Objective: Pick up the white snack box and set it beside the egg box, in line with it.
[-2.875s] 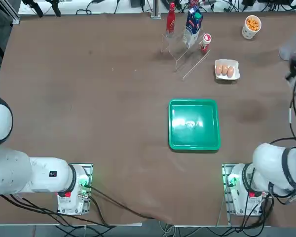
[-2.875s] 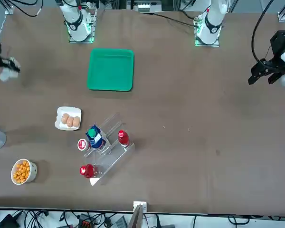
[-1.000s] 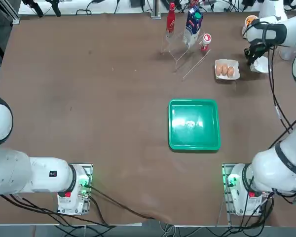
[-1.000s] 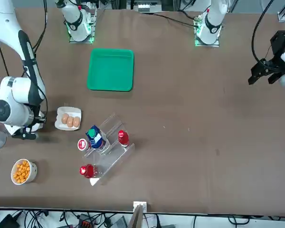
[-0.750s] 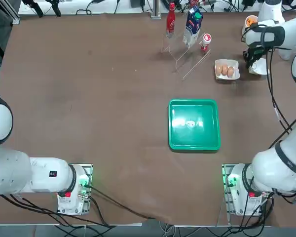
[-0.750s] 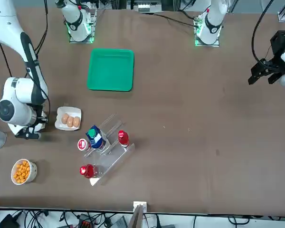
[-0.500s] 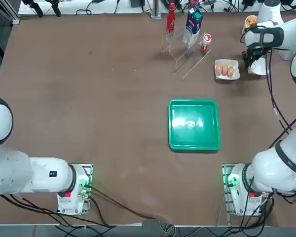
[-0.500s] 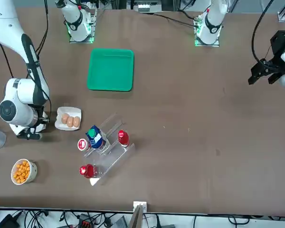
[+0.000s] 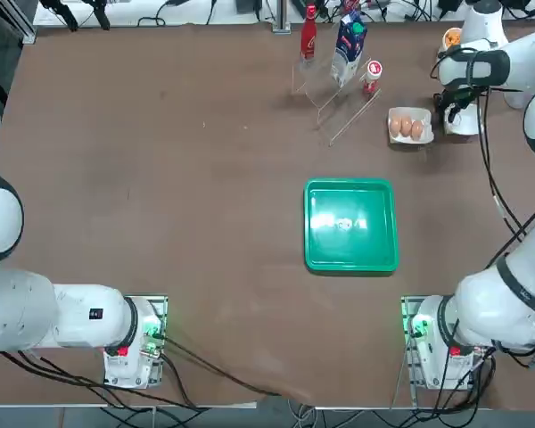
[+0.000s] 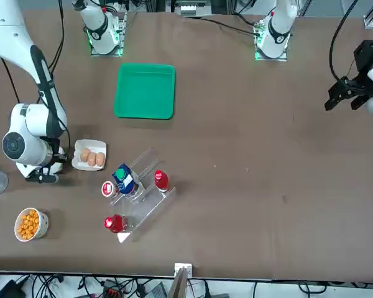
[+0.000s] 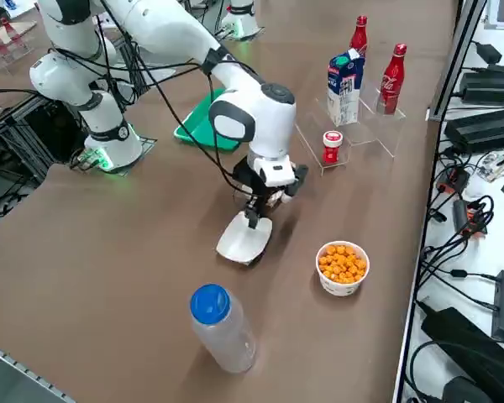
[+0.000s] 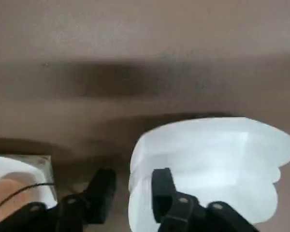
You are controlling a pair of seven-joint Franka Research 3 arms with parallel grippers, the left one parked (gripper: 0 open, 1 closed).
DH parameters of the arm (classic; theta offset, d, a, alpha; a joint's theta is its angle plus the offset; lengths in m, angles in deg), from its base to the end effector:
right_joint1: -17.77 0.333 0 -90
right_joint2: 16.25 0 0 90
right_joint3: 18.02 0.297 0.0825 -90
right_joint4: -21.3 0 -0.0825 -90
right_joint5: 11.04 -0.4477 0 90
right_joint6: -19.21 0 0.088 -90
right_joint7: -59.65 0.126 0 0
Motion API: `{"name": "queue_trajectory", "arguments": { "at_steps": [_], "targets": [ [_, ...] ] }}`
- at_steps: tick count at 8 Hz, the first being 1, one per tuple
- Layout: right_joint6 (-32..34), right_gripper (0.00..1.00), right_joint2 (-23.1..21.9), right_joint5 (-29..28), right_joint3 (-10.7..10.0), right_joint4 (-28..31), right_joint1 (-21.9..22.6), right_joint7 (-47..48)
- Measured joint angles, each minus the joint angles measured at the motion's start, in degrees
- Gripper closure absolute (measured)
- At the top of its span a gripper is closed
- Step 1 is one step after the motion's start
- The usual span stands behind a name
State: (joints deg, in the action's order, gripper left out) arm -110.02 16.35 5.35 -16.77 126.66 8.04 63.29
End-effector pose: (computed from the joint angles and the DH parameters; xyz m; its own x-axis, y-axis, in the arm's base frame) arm 0.6508 -0.1088 0.1247 0.9874 -0.0303 -0.1552 -0.0006 -0.9822 0.1879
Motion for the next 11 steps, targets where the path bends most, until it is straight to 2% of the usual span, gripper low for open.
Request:
{"name": "queue_trajectory", "arguments": {
  "at_steps": [2, 3, 5, 6, 7, 8, 11],
  "targets": [
    [0.4, 0.09, -0.2, 0.0, 0.0, -0.1, 0.0, 0.0],
    [1.2, 0.00, -0.8, 0.0, 0.0, -0.3, 0.0, 0.0],
    [6.5, 0.00, -5.1, -0.4, 0.6, -1.5, 0.0, 0.0],
    [9.5, 0.00, -8.4, -3.4, 1.3, -2.0, 0.0, 0.2],
    [13.3, 0.00, -12.0, -8.6, 1.8, -3.0, 0.1, 0.1],
    [18.8, 0.00, -15.0, -12.6, 2.0, -5.2, 0.1, -0.3],
    [36.1, 0.00, -17.9, -19.4, 2.2, -19.2, 0.2, -1.2]
  ]
}}
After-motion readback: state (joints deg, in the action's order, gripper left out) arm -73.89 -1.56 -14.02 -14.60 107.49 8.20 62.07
